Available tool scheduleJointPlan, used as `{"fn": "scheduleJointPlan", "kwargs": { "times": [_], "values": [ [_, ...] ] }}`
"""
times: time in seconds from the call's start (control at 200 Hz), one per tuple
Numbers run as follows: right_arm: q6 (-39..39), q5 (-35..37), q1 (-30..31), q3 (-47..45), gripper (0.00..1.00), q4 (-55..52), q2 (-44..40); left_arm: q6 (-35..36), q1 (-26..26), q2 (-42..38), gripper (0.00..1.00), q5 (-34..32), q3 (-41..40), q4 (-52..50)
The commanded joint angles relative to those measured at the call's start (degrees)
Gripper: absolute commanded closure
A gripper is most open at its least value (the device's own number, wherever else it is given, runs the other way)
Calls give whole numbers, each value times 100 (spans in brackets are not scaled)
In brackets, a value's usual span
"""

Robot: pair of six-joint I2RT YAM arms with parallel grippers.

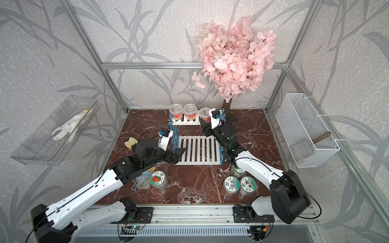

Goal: Place the seed container on the shelf
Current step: Place the seed jar on the shelf.

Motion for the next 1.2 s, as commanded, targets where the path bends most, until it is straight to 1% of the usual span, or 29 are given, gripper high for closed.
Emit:
{"fn": "scheduleJointPlan", "kwargs": {
  "times": [0.0, 0.22, 0.52, 0.7, 0.905, 1.195],
  "values": [
    [130, -40, -31, 165, 34, -450, -162, -11, 23, -46, 0, 44, -54, 150],
    [144, -107, -33, 283, 31, -883, -383, -5, 23, 20, 0, 82, -23, 177],
    [89, -117, -33, 390, 23, -1451, -636, 1, 21, 112, 0, 184, 38, 195],
    [1, -19, -29, 474, 22, -1856, -787, -2, 25, 122, 0, 206, 56, 177],
    [-117, -171, -41, 656, 23, -2268, -797, 11, 27, 133, 0, 223, 75, 166],
    [-243, -2, -49, 812, 31, -2270, -731, -16, 29, 121, 0, 236, 47, 191]
  ]
}}
